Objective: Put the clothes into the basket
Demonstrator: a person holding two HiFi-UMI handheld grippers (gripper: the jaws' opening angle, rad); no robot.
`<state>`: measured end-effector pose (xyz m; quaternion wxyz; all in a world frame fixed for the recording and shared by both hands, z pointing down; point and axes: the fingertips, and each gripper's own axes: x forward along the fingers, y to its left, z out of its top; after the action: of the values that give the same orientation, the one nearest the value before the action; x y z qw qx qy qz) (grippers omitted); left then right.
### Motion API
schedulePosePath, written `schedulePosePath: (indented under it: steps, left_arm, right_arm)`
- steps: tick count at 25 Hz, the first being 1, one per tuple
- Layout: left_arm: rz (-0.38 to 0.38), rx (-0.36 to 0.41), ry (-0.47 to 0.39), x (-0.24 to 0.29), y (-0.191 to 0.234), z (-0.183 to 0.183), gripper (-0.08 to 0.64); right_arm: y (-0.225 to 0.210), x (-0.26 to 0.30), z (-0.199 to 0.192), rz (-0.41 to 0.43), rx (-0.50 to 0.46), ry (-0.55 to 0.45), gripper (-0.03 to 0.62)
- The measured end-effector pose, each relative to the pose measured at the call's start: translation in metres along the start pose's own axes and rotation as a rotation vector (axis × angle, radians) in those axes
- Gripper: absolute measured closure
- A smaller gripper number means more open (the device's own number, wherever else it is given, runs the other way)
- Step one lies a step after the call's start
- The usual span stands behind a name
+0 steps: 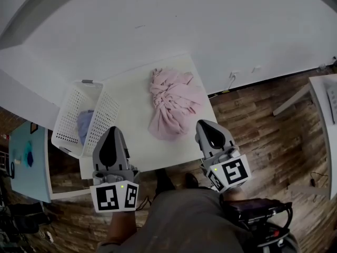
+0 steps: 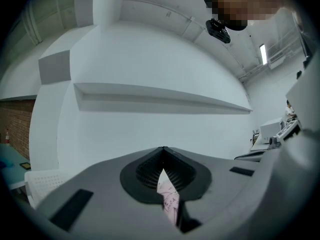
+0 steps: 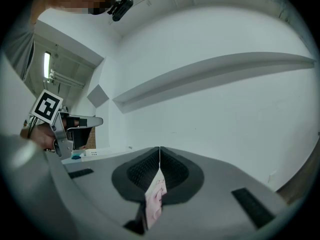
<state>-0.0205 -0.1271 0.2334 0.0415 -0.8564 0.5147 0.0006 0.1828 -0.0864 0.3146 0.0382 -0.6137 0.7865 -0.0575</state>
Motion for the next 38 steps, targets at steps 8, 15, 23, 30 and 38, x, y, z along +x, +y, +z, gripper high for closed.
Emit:
schedulePosePath:
  steps: [8, 15, 23, 30, 38]
  left_arm:
    - [-0.029, -0.007, -0.001, 0.014, -0.025, 0.002, 0.551]
    - [-0.072, -0.022, 0.027, 0.025, -0.024, -0.007, 0.551]
    - [-0.156, -0.084, 0.103, 0.059, -0.004, -0.052, 0.551]
    - [-0.219, -0.164, 0.201, 0.082, 0.013, -0.115, 0.551]
    - [-0.235, -0.218, 0.333, 0.097, 0.033, -0.178, 0.551]
  right_arm:
    - [-0.022, -0.009, 0.001, -0.008, 0.018, -0.014, 0.583]
    - [-0.023, 0.005, -0.014, -0.026, 0.043, 0.022, 0.583]
    - [-0.008, 0.050, -0.057, -0.030, 0.071, 0.130, 0.583]
    - [0.001, 0.085, -0.118, -0.039, 0.094, 0.262, 0.570]
    - [-0.004, 0.105, -0.192, -0.124, 0.074, 0.410, 0.211]
